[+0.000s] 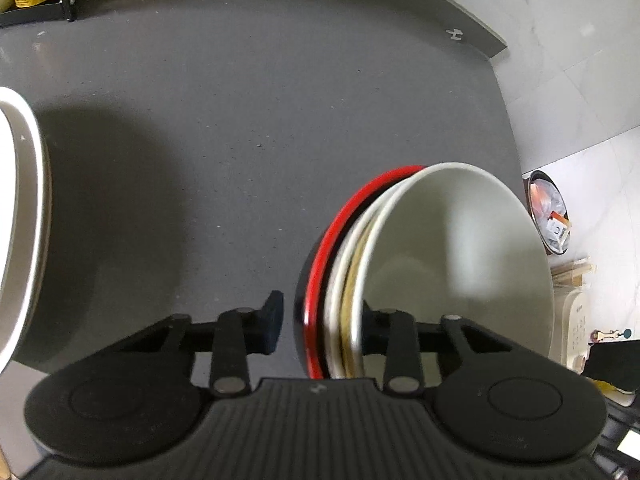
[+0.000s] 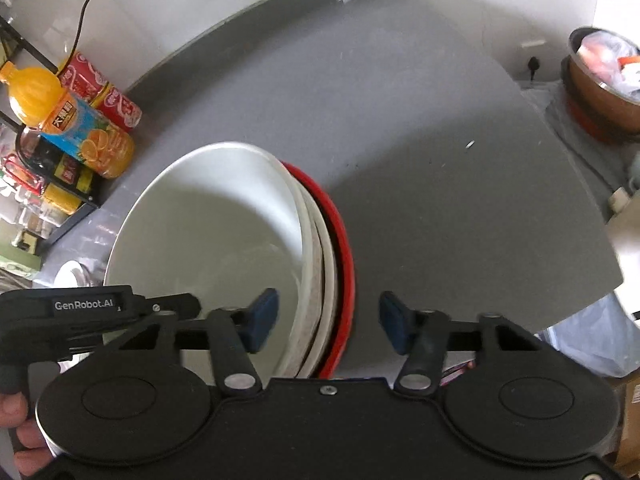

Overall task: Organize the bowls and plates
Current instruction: 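Close both grippers on the rim of the red bowl stack, then lift the bowl stack with both grippers and carry it over the plates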

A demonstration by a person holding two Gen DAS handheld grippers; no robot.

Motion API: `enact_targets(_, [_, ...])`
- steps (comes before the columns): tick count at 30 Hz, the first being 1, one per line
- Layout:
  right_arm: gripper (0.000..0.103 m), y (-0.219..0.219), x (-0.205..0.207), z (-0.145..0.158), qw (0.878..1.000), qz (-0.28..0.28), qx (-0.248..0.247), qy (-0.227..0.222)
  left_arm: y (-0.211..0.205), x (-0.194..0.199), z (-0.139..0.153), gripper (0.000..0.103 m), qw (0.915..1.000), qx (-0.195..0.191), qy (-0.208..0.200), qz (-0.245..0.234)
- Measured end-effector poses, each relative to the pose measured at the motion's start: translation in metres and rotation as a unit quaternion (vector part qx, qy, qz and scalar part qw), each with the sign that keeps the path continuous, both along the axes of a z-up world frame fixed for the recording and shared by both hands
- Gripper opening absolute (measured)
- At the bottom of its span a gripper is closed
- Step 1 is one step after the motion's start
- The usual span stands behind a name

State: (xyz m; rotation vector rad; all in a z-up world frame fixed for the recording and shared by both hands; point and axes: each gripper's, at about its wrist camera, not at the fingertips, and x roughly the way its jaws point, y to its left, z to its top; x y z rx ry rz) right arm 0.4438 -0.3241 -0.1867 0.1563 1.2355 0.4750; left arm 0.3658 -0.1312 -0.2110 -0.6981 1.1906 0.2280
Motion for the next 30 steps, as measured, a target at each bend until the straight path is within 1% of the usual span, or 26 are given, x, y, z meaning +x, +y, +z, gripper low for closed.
enact_targets(1, [0.040, 0.000, 0.001, -0.002, 1.000, 0.001, 0.005, 0.003, -0.001, 0.001, 0.000, 0.031, 1.0000, 0.003, -0.001, -0.002])
enact_targets(2, [0.035, 0.000, 0.001, -0.003, 1.000, 0.002, 0.006, 0.005, -0.002, 0.001, 0.000, 0.030, 1.0000, 0.004, -0.001, -0.002])
enact_targets(5, [0.033, -0.005, 0.002, -0.005, 1.000, -0.001, 0.011, 0.005, -0.002, 0.003, 0.001, 0.029, 1.0000, 0.003, 0.003, 0.003])
enact_targets(8, [0.028, -0.006, 0.003, -0.004, 1.000, 0.001, 0.008, 0.004, -0.006, 0.004, 0.003, 0.029, 0.9998, 0.012, 0.004, -0.016])
enact_targets(11, [0.028, -0.008, 0.004, -0.003, 1.000, 0.012, 0.004, 0.001, -0.005, 0.006, 0.003, 0.029, 0.9999, 0.003, 0.003, -0.014])
enact_targets(14, [0.027, -0.006, 0.004, 0.004, 1.000, 0.021, -0.001, -0.015, -0.007, 0.006, 0.006, 0.029, 0.9998, 0.008, -0.008, -0.017])
enact_targets(20, [0.027, 0.002, 0.008, 0.021, 0.999, 0.022, 0.000, -0.035, 0.003, -0.004, 0.019, 0.029, 0.9996, -0.001, -0.028, -0.010])
enact_targets(25, [0.027, 0.023, 0.001, 0.037, 0.998, 0.033, 0.000, -0.055, 0.023, -0.018, 0.037, 0.029, 0.9989, 0.006, -0.045, -0.002])
enact_targets(30, [0.027, 0.050, -0.017, 0.055, 0.997, 0.031, 0.009, -0.077, 0.053, -0.038, 0.057, 0.029, 0.9977, 0.013, -0.067, -0.001])
